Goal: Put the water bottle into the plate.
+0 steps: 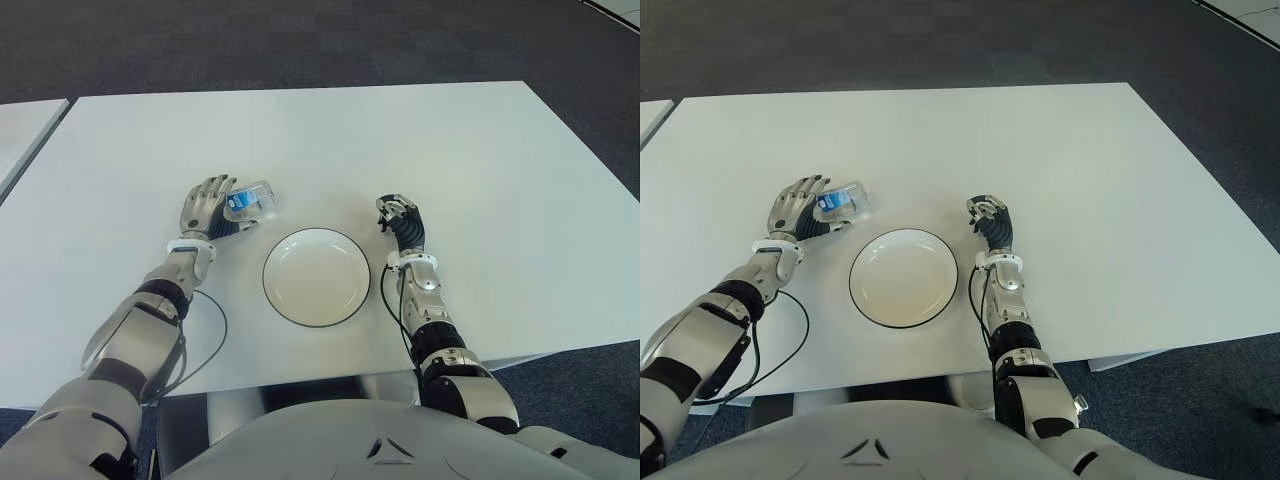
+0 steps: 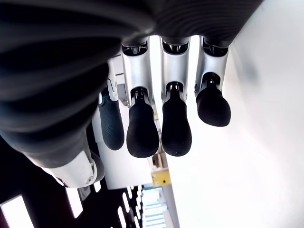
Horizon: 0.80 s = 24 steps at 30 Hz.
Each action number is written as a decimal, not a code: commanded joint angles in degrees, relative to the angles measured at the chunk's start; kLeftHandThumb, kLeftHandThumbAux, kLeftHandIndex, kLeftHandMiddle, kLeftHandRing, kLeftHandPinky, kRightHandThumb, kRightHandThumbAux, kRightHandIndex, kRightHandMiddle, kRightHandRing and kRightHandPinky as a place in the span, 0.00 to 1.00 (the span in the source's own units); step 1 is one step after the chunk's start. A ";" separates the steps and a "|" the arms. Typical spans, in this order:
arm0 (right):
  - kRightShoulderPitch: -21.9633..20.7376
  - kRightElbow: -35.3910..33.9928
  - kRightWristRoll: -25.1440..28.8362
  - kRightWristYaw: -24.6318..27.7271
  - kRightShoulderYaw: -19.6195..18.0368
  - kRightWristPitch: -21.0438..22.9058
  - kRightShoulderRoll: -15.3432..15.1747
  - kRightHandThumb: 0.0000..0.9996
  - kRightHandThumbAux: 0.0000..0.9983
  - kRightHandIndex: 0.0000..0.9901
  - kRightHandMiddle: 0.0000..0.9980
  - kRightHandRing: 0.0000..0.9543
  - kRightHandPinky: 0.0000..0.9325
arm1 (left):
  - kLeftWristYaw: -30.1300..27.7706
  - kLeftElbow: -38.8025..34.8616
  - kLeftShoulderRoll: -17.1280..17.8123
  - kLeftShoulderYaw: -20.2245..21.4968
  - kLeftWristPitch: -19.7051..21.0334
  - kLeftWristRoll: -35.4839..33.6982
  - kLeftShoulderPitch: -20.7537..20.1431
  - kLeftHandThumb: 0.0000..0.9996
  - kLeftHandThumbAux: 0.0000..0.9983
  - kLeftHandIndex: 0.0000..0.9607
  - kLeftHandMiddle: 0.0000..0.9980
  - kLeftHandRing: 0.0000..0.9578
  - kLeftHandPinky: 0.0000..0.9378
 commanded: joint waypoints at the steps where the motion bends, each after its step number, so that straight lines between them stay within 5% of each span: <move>1: 3.63 2.63 0.33 -0.85 -0.42 5.17 0.23 0.70 0.73 0.44 0.77 0.78 0.81 | -8.48 3.54 -2.35 -1.38 2.01 -0.92 5.77 0.63 0.47 0.02 0.06 0.05 0.01; 16: 3.96 2.47 0.31 -0.48 -0.24 4.99 0.25 0.70 0.73 0.44 0.77 0.78 0.81 | -13.17 4.16 -3.01 -1.23 5.33 -5.29 7.59 0.56 0.56 0.05 0.08 0.08 0.17; 20: 4.08 2.35 0.30 -0.40 -0.19 4.84 0.27 0.70 0.73 0.44 0.77 0.78 0.80 | -14.42 4.38 -2.91 -1.60 6.42 -5.74 7.83 0.55 0.58 0.09 0.13 0.15 0.25; 24: 4.16 2.22 0.47 -0.47 -0.31 4.88 0.38 0.70 0.73 0.44 0.77 0.78 0.80 | -16.82 4.98 -2.46 -3.15 8.95 -4.69 7.84 0.64 0.63 0.29 0.34 0.37 0.41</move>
